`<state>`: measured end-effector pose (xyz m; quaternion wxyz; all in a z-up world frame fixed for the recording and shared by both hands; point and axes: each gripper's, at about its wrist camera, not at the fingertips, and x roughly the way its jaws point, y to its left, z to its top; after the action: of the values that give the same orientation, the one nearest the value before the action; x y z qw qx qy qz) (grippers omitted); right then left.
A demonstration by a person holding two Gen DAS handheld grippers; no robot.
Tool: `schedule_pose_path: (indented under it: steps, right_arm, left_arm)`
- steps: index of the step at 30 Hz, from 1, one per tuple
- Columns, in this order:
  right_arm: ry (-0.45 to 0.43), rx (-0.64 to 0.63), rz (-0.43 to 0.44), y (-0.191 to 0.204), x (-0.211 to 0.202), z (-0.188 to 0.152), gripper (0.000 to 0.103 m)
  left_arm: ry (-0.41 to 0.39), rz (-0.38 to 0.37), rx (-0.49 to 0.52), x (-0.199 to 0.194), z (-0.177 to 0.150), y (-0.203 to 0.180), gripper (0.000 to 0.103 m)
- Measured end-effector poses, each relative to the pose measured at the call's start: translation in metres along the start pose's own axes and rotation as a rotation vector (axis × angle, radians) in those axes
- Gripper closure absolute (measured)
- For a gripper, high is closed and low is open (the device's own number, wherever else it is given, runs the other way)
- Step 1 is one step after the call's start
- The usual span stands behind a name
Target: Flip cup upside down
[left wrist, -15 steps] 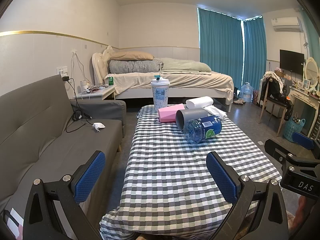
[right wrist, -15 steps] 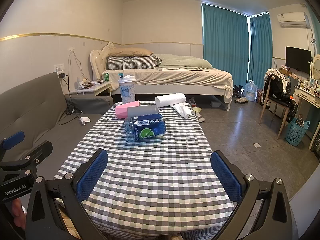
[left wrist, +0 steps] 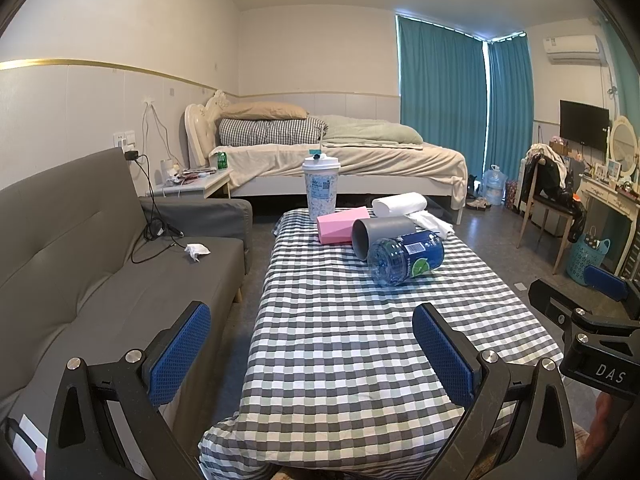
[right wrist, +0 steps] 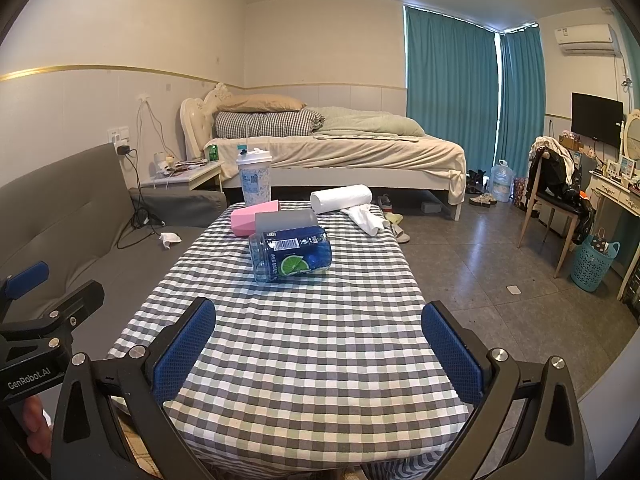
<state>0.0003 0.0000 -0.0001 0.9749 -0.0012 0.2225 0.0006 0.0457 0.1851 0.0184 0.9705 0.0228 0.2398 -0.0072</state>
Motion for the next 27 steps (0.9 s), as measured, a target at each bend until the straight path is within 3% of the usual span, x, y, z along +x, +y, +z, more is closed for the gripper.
schedule_pose_path:
  steps: [27]
  right_arm:
    - [0.005, 0.000, -0.001, 0.0002, -0.0008, -0.0002, 0.000]
  left_arm:
    - [0.005, -0.002, -0.004, 0.0020, 0.0003, 0.0005, 0.000]
